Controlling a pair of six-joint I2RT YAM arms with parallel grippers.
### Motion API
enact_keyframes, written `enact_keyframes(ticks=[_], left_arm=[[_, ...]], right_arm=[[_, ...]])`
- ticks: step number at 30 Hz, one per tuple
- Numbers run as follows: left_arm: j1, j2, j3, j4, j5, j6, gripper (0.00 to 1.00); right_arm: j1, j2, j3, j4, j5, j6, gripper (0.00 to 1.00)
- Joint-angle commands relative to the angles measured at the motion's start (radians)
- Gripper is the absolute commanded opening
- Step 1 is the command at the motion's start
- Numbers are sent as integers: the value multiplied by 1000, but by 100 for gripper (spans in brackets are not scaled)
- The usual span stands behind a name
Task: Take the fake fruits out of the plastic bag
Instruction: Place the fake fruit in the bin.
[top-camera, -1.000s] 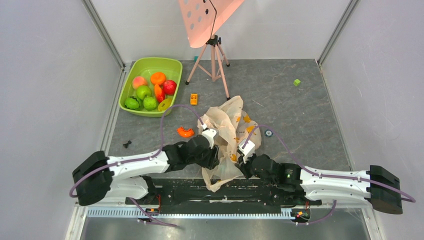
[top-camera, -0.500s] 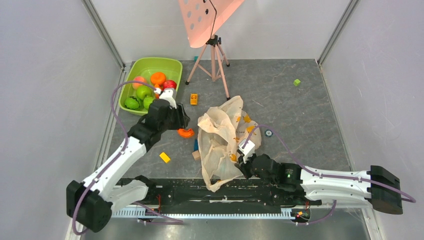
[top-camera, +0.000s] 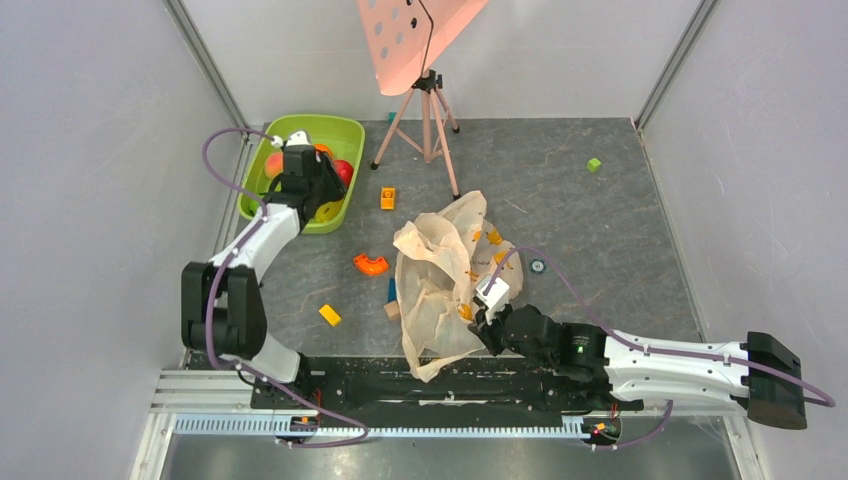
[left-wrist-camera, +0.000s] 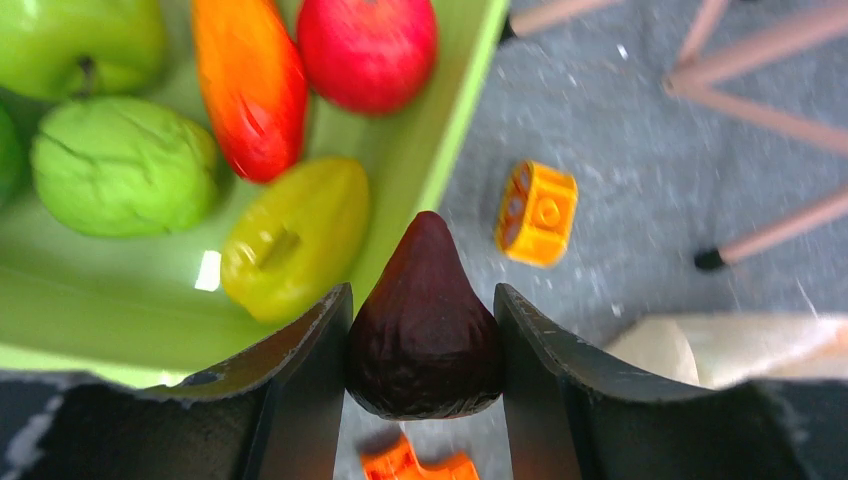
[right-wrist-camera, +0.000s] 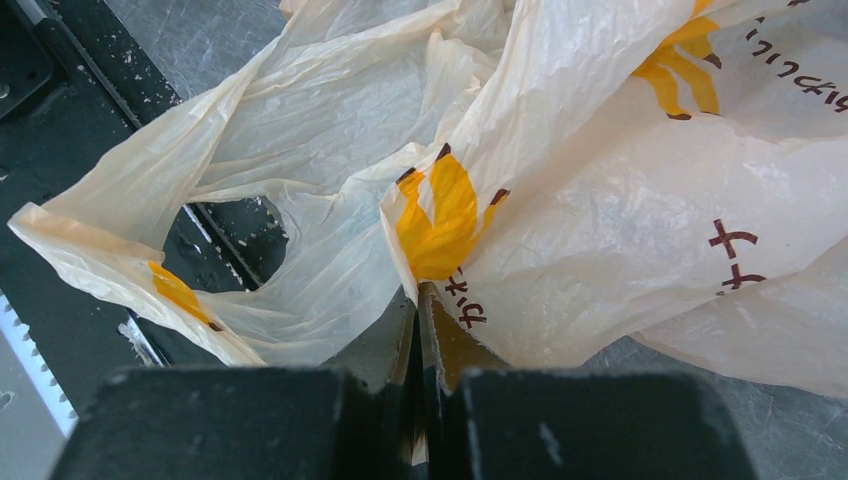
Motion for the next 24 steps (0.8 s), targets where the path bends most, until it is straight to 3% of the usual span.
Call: enact_keyframes(ticks=[1, 7, 15, 22, 24], left_arm=[[77, 107, 114, 65, -66, -30, 35], [98, 211, 168, 52, -98, -17, 38], [100, 265, 203, 17, -117, -23, 69], [121, 213, 201, -15, -76, -53, 99], [128, 169, 174, 5, -23, -93, 100]], right_arm=[[7, -19, 37, -4, 16, 3, 3], [6, -4, 35, -8, 23, 2, 4], [6, -14, 48, -23, 39, 5, 4], [6, -29, 115, -62, 67, -15, 3], [6, -21, 154, -80, 73, -31, 2]])
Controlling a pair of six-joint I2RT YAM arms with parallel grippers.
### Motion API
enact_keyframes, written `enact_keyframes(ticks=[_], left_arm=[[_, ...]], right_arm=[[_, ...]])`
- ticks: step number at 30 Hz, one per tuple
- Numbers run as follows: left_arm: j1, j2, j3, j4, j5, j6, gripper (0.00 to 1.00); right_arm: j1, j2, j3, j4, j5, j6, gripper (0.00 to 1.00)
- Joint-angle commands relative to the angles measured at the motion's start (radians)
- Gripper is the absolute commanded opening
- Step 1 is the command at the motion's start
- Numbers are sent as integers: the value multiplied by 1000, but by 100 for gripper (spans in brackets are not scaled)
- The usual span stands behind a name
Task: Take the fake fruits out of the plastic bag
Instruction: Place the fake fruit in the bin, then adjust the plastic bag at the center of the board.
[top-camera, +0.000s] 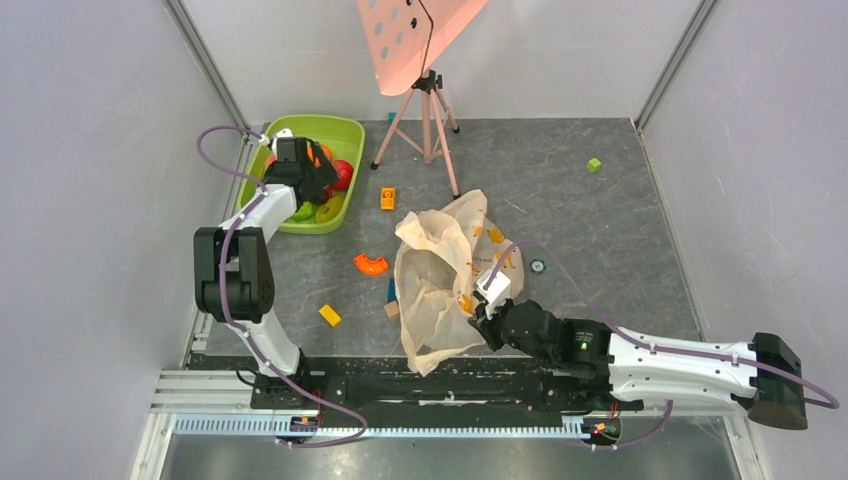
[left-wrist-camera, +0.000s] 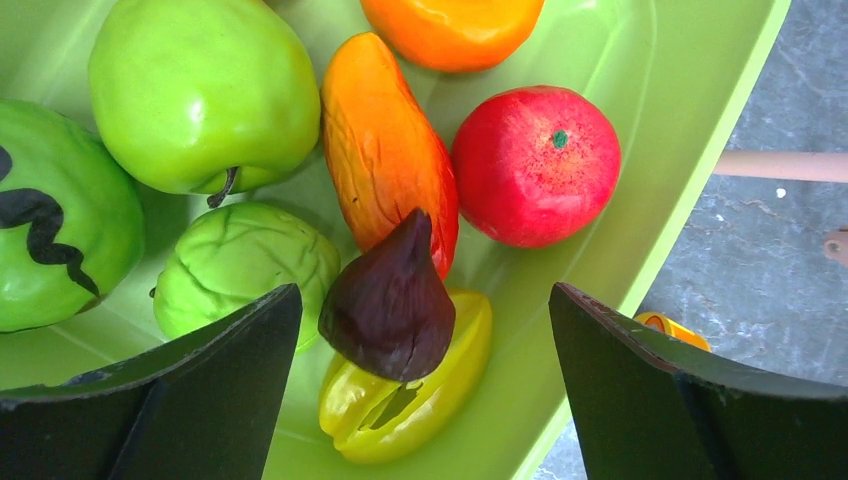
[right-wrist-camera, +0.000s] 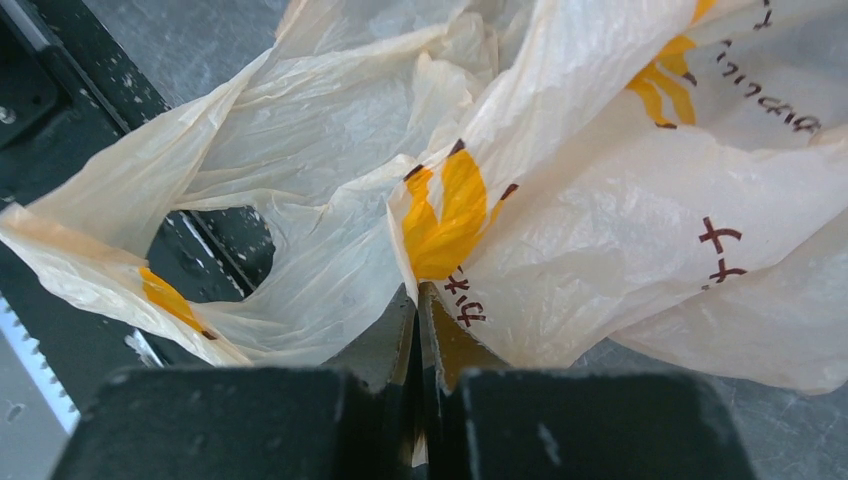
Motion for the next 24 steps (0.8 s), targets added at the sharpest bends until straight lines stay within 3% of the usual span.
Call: enact_keyframes(ticks=[1, 9, 18, 24], left_arm=[[46, -118, -26, 38, 93, -92, 100], [54, -394, -213, 165, 362, -240, 100], [48, -669, -259, 187, 510, -231, 100], [42, -764, -293, 190, 653, -229, 100]], right_arm=[[4, -1, 113, -20, 41, -34, 2], [4, 23, 292, -95, 88, -130, 0], [3, 254, 913, -361, 255, -434, 0], [-3, 360, 1095, -438, 333, -534, 0]])
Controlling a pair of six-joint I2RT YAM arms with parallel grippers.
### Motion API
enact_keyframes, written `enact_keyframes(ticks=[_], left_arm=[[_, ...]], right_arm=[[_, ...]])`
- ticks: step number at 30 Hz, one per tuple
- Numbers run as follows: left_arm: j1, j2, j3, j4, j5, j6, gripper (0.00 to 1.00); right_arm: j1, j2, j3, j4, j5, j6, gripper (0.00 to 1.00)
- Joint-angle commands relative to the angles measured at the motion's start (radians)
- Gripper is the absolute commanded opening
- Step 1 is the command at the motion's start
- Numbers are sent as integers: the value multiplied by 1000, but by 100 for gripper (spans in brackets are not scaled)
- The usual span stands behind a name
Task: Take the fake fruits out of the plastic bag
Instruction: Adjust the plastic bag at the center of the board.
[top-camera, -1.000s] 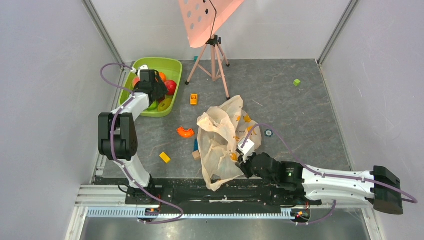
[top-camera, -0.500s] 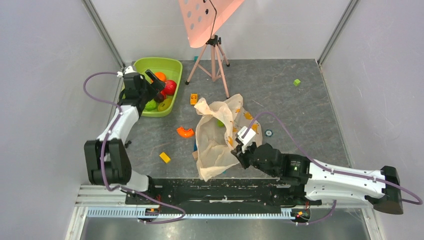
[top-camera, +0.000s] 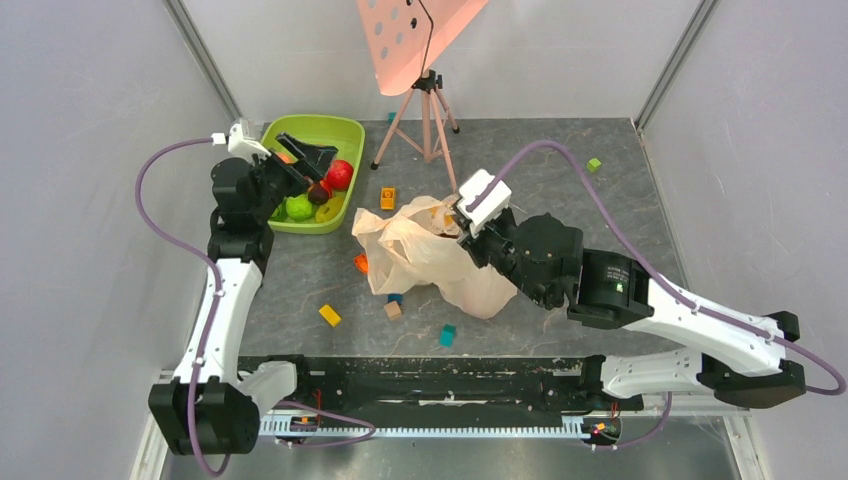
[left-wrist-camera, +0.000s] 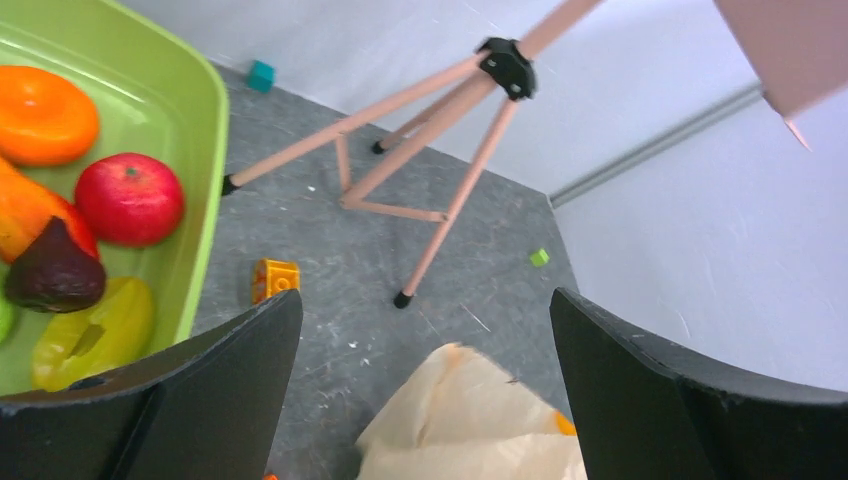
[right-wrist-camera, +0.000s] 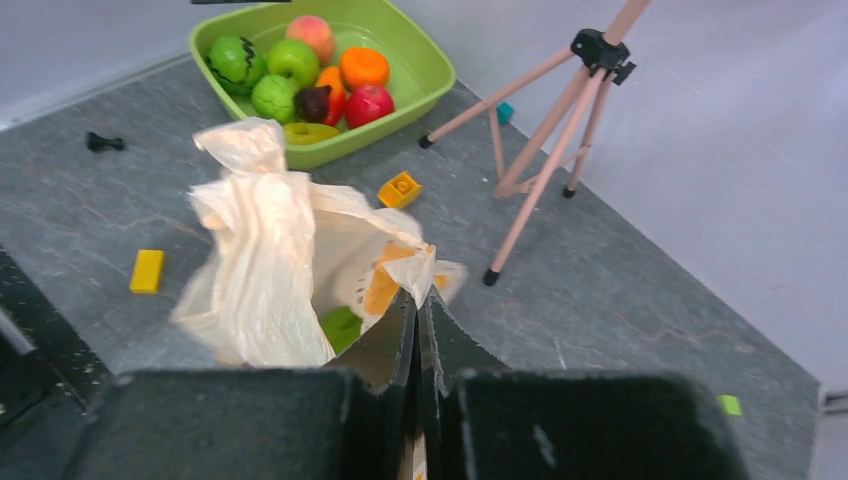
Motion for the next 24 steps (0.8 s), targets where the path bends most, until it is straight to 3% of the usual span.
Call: enact_keyframes(ticks=[1, 3, 8, 15, 20, 24], left_arm=[[-6, -74, -49, 29, 163, -27, 100], [-11, -119, -84, 29, 197, -21, 100], [-14, -230, -149, 1, 289, -7, 100], [-87, -358, -126, -131, 344, -27, 100], [-117, -427, -93, -153, 395, -73, 100], [-117, -494, -93, -198, 373, -108, 100]], right_arm=[[-2, 35, 59, -81, 69, -96, 0], [-3, 17, -7, -69, 40, -59, 0], [-2, -99, -367, 79, -142, 88, 0], [0, -199, -705, 272, -326, 298, 0], [3, -242, -789, 352, -351, 347, 0], [2, -272, -674, 310, -181, 291, 0]])
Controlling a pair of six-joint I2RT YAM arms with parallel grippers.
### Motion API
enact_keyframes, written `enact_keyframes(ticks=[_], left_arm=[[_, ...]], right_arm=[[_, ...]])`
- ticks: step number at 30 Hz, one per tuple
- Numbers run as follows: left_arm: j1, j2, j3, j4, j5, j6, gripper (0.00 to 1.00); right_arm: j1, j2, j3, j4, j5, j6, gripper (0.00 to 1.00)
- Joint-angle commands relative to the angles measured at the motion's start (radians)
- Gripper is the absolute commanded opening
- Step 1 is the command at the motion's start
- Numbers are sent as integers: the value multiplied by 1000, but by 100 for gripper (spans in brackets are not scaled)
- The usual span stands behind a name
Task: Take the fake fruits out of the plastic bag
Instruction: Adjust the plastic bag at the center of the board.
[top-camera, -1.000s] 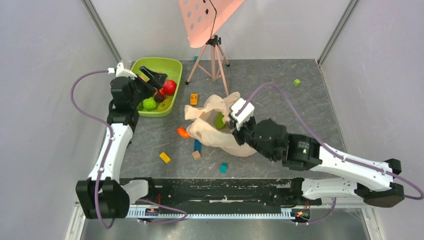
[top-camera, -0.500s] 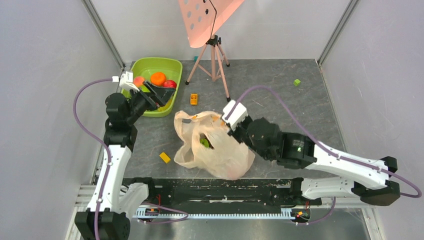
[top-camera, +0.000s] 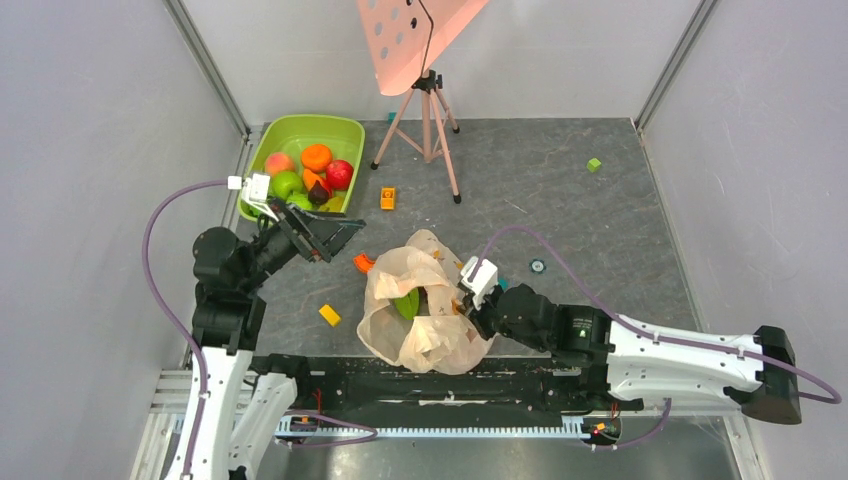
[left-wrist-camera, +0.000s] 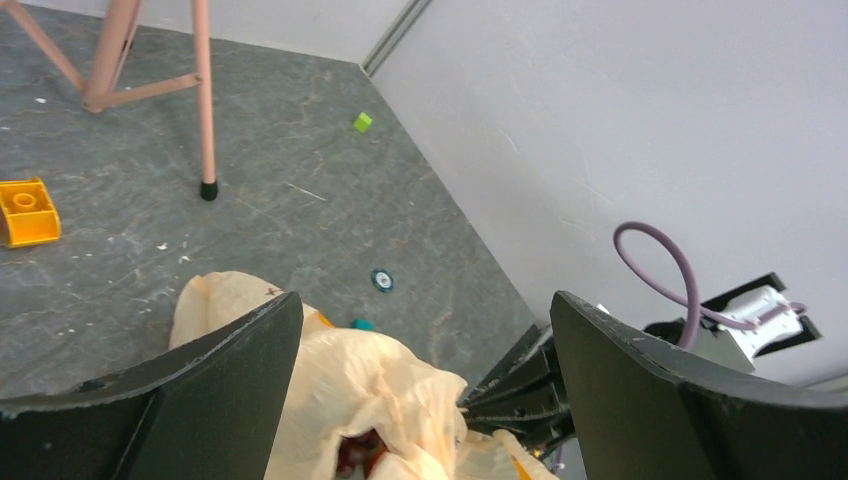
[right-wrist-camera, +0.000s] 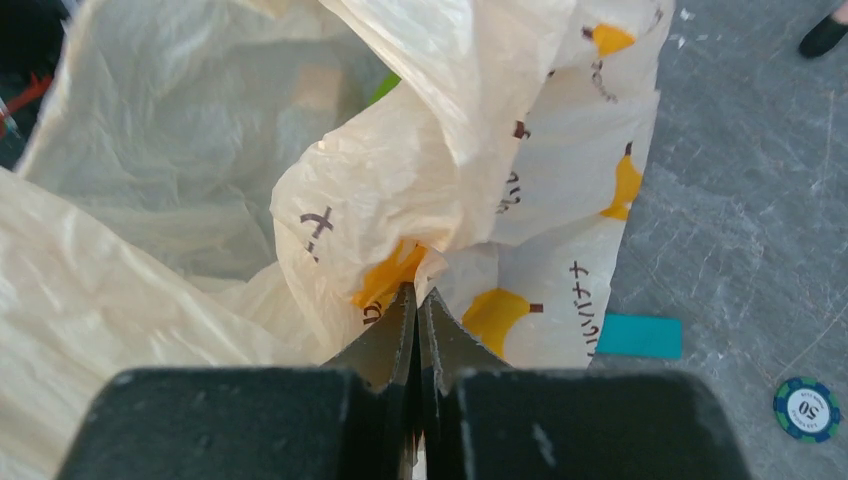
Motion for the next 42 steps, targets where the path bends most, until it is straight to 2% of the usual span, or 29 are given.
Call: enact_keyframes(ticks=[1, 6, 10, 15, 21, 26, 34, 42], left_arm=[[-3, -56, 36, -47, 18, -79, 100], [-4, -9, 26, 42, 66, -173, 100], [-2, 34, 31, 24, 56, -157, 100], [0, 73, 7, 23, 58, -133, 100], [5, 46, -88, 140, 27, -218, 100], [5, 85, -47, 15, -12, -150, 99], [5, 59, 51, -119, -60, -31, 99], [4, 29, 100, -201, -79, 56, 98]], right_arm=[[1, -37, 177, 32, 172, -49, 0], [-26, 84, 638, -197, 376, -259, 0], [-107, 137, 813, -247, 407, -372, 0], [-249, 170, 877, -266, 339, -440, 0], [-265, 181, 825, -264, 236, -424, 0], [-266, 237, 868, -241, 223, -441, 0], [-337, 425, 1166, -279, 299, -534, 0], [-355, 422, 1170, -281, 302, -540, 0]])
